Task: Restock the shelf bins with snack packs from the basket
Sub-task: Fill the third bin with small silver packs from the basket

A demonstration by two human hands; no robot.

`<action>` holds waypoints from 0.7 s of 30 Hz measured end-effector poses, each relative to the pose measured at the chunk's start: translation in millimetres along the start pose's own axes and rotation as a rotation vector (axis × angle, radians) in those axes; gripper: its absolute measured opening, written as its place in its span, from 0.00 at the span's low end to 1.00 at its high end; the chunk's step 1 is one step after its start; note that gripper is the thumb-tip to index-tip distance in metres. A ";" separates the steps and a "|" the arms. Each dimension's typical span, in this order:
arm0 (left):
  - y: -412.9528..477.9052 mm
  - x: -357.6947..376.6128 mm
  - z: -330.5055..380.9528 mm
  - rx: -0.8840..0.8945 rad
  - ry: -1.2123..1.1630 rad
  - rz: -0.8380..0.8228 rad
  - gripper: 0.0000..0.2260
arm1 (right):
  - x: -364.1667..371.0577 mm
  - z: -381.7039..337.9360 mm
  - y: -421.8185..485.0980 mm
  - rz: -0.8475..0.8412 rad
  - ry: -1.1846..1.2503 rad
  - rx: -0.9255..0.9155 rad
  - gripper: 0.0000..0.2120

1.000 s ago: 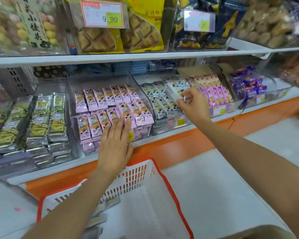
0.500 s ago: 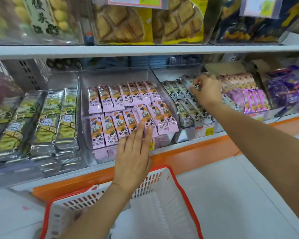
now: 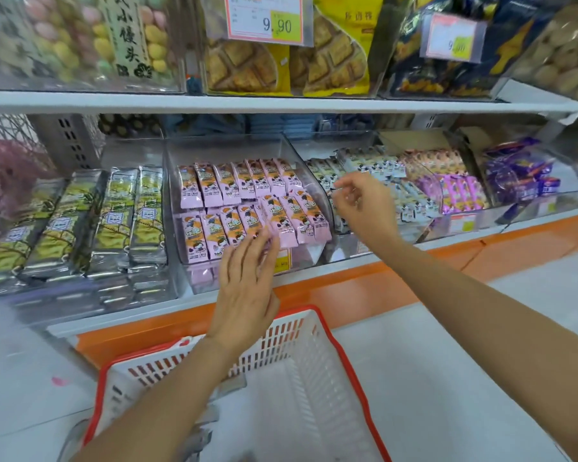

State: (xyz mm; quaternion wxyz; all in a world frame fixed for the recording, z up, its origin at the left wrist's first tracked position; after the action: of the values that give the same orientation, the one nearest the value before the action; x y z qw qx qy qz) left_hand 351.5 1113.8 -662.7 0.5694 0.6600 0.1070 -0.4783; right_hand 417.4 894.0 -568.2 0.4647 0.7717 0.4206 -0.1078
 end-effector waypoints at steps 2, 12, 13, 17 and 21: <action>-19.5 -4.9 -4.8 0.026 -0.001 0.009 0.32 | 1.1 -23.2 -32.7 -0.040 0.131 -0.031 0.02; -131.2 20.8 -69.8 -0.024 0.097 -0.370 0.35 | 90.7 -27.9 -202.8 -0.424 0.249 0.087 0.04; -140.8 25.5 -78.7 -0.061 0.116 -0.391 0.37 | 103.2 -20.7 -217.9 -0.476 0.225 0.122 0.05; -172.6 42.7 -110.1 -0.158 0.181 -0.431 0.42 | 150.3 1.6 -269.3 -0.692 0.087 0.195 0.09; -195.3 57.5 -128.0 -0.135 0.174 -0.409 0.43 | 193.8 15.7 -308.0 -0.826 -0.019 0.204 0.12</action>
State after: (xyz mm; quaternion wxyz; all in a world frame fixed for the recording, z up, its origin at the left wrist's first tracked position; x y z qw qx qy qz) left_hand 312.6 1264.1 -846.3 0.4920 0.6238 0.3190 -0.5167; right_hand 310.8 1053.7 -877.7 0.3073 0.5793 0.6775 -0.3331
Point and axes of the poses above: each hand's wrist, its own y-axis towards the middle knuckle, its own x-axis out of the palm, z = x × y, the point moved 3 cm from there along y, towards the middle knuckle, and after that the axes turned 11 degrees about z, right-handed, at the moved point
